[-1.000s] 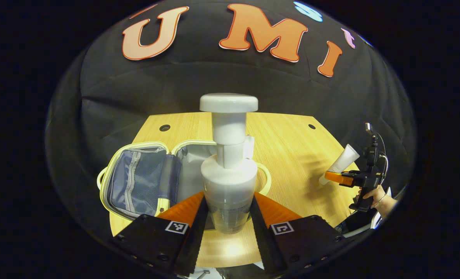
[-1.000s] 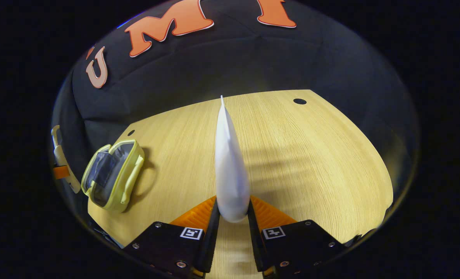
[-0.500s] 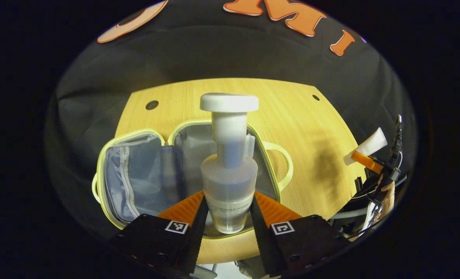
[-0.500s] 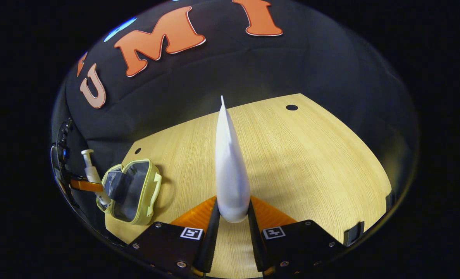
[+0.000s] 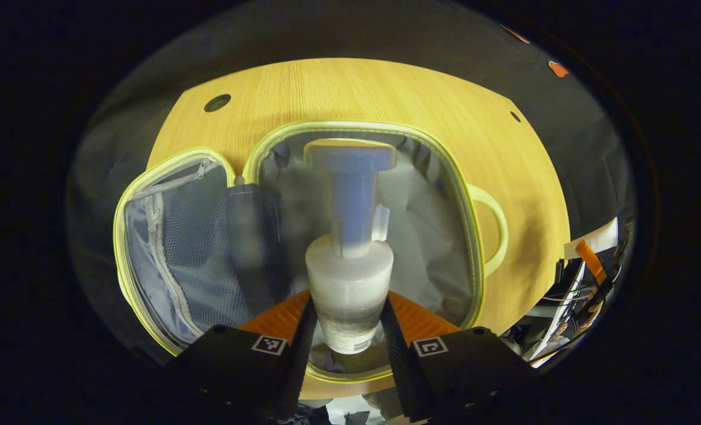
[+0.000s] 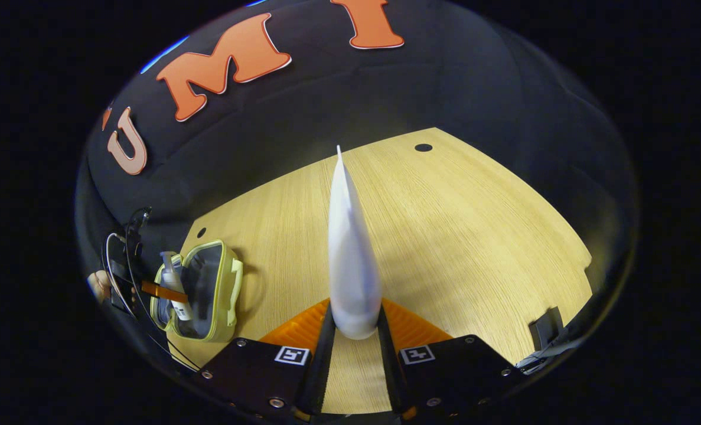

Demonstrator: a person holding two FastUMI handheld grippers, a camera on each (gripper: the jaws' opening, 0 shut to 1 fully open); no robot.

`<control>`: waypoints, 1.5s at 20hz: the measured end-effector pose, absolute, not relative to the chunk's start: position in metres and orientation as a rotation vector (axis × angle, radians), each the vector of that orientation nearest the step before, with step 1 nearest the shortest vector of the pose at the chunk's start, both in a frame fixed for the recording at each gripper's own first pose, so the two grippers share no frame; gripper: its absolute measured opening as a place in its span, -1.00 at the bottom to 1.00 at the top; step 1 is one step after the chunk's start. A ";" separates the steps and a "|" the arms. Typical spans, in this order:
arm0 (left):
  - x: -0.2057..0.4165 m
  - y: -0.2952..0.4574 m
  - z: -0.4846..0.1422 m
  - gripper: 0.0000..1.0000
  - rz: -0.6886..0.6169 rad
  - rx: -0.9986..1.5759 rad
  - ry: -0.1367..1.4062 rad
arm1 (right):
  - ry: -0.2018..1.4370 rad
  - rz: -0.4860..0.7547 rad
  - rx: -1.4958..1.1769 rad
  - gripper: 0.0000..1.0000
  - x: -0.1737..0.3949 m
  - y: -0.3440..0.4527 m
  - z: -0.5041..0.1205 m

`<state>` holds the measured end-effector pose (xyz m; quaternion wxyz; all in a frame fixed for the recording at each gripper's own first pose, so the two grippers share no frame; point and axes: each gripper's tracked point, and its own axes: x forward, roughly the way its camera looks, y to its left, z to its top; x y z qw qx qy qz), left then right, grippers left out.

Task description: First open the suitcase, pack the skin care products into it, and then close the suitcase.

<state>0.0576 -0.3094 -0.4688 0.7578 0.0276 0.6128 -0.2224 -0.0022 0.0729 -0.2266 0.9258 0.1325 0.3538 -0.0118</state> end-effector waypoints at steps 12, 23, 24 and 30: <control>0.062 -0.325 -0.507 0.29 -0.469 0.055 1.374 | 0.740 -0.021 0.264 -0.16 -0.013 0.080 -0.216; 0.080 -0.298 -0.421 0.97 -0.412 0.157 1.039 | 0.727 0.122 0.209 -0.17 0.004 0.129 -0.177; 0.082 -0.287 -0.406 0.97 -0.375 0.158 0.987 | 0.728 0.149 0.210 -0.16 0.008 0.139 -0.168; 0.081 -0.226 -0.321 0.96 -0.251 0.059 0.718 | 0.730 0.317 0.069 -0.16 0.030 0.217 -0.120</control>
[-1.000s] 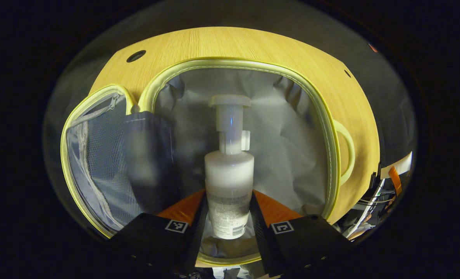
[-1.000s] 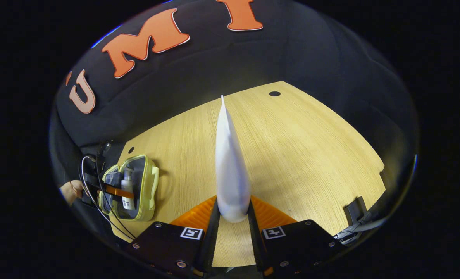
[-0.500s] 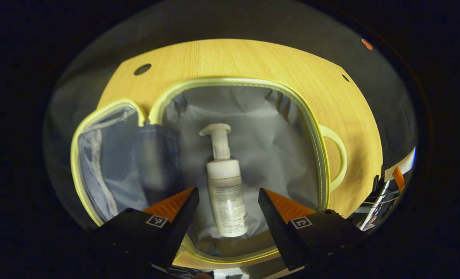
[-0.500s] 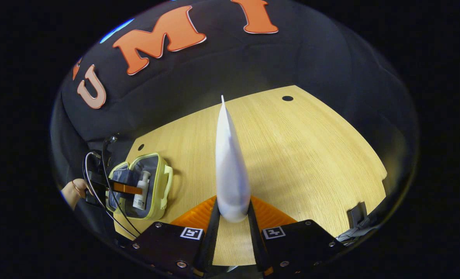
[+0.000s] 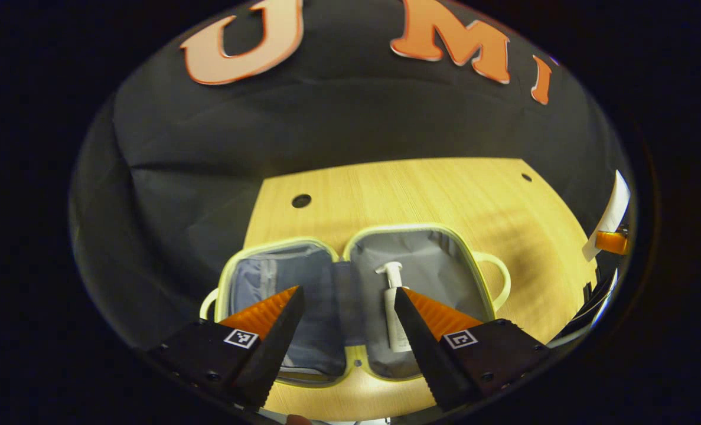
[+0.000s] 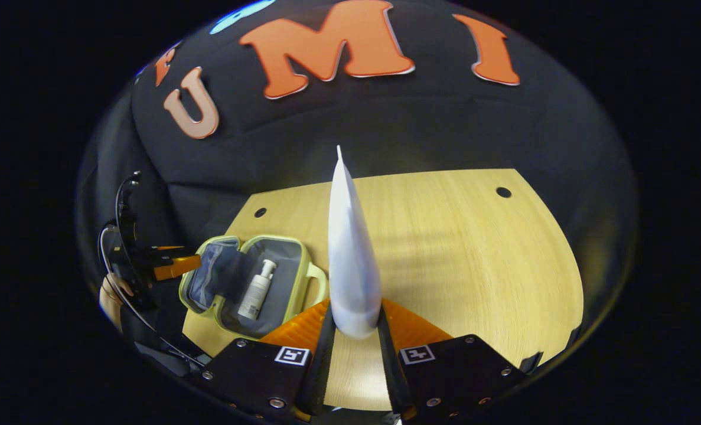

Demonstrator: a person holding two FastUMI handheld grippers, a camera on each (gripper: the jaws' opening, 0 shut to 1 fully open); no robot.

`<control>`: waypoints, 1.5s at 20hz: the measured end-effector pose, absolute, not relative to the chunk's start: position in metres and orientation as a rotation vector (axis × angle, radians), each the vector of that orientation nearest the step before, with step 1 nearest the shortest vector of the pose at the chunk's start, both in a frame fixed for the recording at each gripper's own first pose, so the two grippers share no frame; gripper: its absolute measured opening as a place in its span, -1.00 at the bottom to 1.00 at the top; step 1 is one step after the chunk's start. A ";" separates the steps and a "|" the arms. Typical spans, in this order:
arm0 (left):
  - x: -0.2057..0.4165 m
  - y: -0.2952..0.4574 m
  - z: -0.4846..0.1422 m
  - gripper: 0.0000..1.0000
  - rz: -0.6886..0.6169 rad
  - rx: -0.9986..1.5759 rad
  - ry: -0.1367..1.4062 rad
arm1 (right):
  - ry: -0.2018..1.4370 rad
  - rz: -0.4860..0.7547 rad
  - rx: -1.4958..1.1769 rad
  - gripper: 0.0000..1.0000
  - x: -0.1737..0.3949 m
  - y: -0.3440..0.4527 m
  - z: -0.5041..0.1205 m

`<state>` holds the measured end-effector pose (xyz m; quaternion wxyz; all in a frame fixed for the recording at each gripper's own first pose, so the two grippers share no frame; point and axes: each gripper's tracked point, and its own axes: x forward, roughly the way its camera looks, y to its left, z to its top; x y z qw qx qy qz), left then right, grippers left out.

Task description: First open the suitcase, pack the skin care products into it, and then close the suitcase.

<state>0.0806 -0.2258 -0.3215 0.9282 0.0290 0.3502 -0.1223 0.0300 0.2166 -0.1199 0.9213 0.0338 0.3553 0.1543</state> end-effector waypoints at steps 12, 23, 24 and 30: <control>0.019 -0.051 -0.252 0.95 -0.022 0.158 0.457 | 1.253 0.587 0.058 -0.16 -0.002 0.401 -0.182; 0.004 -0.022 -0.296 0.96 -0.019 -0.001 0.547 | 1.477 0.468 0.022 -0.24 0.017 0.423 -0.283; 0.005 -0.017 -0.303 0.97 -0.010 -0.007 0.556 | 1.479 0.452 0.060 -0.31 0.021 0.427 -0.287; 0.007 -0.008 -0.310 0.97 0.017 -0.024 0.567 | 1.468 0.456 0.150 -0.39 0.021 0.440 -0.283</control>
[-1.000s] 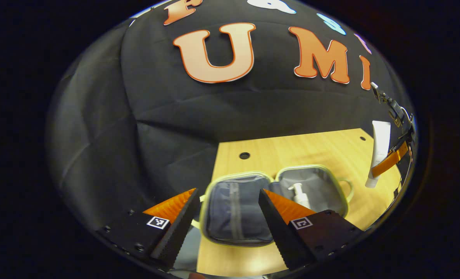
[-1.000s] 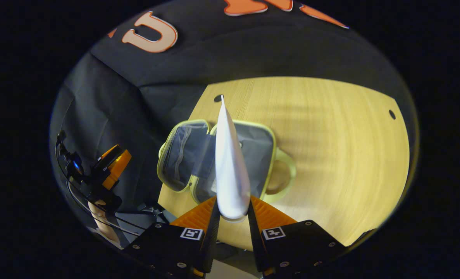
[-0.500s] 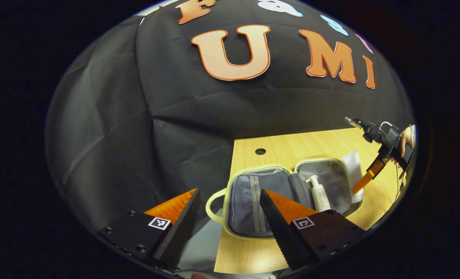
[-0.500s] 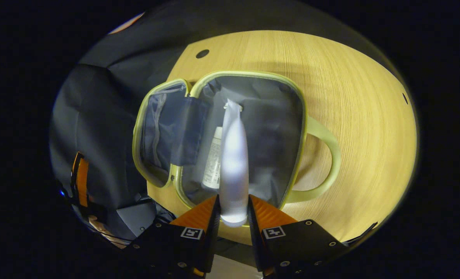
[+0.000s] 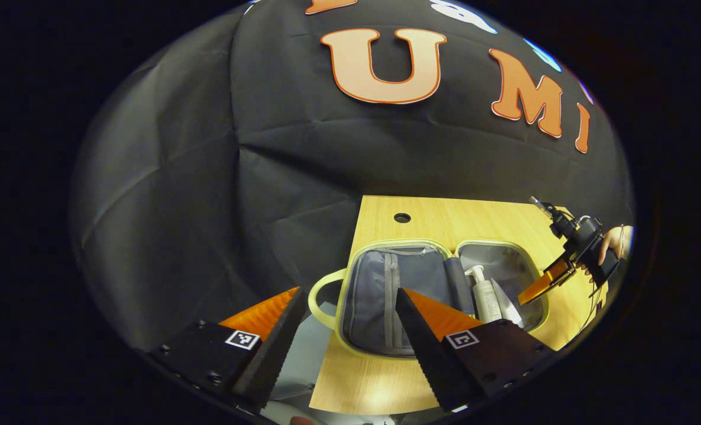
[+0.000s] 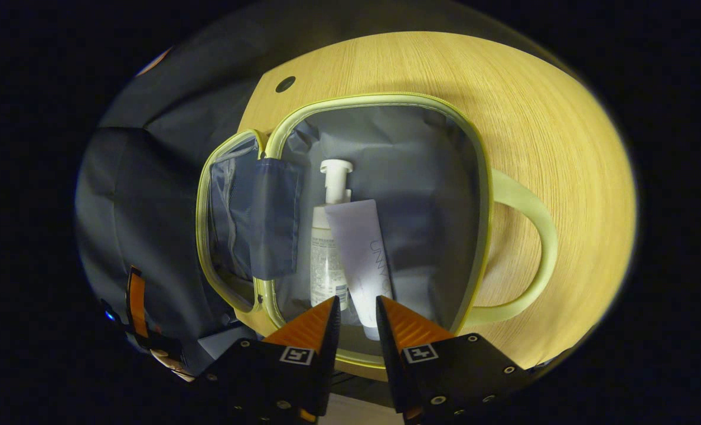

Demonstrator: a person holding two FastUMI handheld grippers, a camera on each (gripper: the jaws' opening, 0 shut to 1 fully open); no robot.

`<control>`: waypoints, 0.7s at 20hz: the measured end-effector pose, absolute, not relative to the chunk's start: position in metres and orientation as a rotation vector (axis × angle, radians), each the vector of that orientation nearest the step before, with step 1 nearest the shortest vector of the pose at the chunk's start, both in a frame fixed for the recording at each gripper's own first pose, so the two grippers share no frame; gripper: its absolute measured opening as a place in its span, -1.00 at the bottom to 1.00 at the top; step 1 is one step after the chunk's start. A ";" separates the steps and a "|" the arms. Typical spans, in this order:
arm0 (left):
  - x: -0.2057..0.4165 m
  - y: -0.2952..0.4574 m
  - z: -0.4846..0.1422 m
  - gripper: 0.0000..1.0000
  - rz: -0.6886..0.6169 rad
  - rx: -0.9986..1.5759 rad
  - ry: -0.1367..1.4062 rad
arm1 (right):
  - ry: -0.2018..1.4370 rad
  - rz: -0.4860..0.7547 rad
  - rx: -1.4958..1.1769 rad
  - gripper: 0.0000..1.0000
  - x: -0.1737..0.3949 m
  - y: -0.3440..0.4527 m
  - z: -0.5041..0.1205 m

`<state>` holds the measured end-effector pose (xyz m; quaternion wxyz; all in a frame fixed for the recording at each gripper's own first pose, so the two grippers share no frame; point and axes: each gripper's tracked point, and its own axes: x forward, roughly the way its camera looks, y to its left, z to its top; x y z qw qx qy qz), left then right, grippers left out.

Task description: First open the suitcase, pack the skin care products into it, and then close the suitcase.

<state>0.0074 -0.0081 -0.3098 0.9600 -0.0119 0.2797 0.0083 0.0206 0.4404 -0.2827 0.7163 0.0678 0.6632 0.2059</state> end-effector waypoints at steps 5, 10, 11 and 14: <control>0.010 0.027 -0.319 0.96 0.087 -0.081 0.556 | 1.363 0.507 0.219 0.61 0.019 0.447 -0.247; 0.042 0.079 -0.355 0.96 0.088 -0.094 0.551 | 1.260 0.534 0.301 0.92 0.003 0.444 -0.209; 0.051 0.084 -0.366 0.96 0.056 -0.115 0.563 | 1.246 0.532 0.305 0.92 -0.002 0.440 -0.204; 0.072 0.078 -0.408 1.00 -0.073 -0.234 0.622 | 1.215 0.516 0.320 0.92 -0.010 0.433 -0.192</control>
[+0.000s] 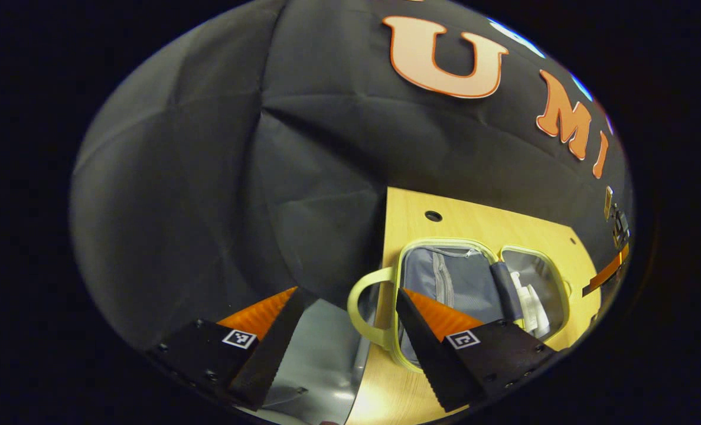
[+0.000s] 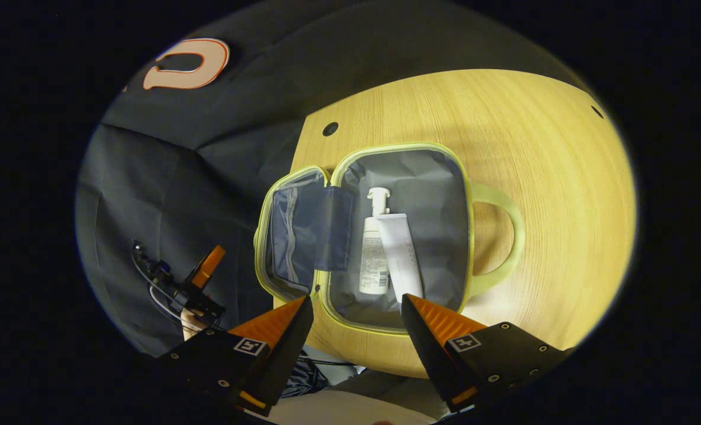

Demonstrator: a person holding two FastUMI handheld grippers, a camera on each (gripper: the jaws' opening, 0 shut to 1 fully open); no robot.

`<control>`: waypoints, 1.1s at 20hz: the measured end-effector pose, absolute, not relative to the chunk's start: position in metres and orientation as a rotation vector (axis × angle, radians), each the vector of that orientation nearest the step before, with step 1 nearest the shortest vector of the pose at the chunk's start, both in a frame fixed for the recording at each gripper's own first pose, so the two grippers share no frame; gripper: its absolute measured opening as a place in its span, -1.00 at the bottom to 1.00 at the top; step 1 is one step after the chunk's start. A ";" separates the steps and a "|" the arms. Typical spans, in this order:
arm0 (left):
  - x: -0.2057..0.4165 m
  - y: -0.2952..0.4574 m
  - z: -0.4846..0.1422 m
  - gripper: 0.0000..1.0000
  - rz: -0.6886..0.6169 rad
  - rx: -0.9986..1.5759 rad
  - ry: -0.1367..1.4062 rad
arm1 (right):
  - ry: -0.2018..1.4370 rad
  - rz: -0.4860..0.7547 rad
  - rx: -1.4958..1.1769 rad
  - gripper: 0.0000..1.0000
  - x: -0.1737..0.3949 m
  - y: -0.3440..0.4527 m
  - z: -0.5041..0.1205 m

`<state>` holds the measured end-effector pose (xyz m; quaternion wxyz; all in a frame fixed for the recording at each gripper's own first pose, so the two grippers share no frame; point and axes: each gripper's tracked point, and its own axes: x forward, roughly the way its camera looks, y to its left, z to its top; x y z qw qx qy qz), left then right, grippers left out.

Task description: First open the suitcase, pack the skin care products into it, and then close the suitcase.

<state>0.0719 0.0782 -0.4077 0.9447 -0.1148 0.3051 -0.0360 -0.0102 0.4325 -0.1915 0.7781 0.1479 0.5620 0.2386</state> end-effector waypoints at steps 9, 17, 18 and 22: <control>0.104 0.071 -0.518 0.96 -0.162 -0.490 0.829 | 1.191 0.362 0.405 0.92 -0.026 0.395 -0.192; 0.117 0.051 -0.512 -0.70 -0.230 -0.649 0.817 | 1.177 0.291 0.481 0.92 -0.035 0.372 -0.192; 0.118 0.050 -0.509 -0.87 -0.235 -0.686 0.815 | 1.173 0.289 0.482 0.92 -0.035 0.371 -0.193; 0.109 0.041 -0.487 -0.87 -0.247 -0.641 0.814 | 1.168 0.299 0.504 0.92 -0.035 0.370 -0.190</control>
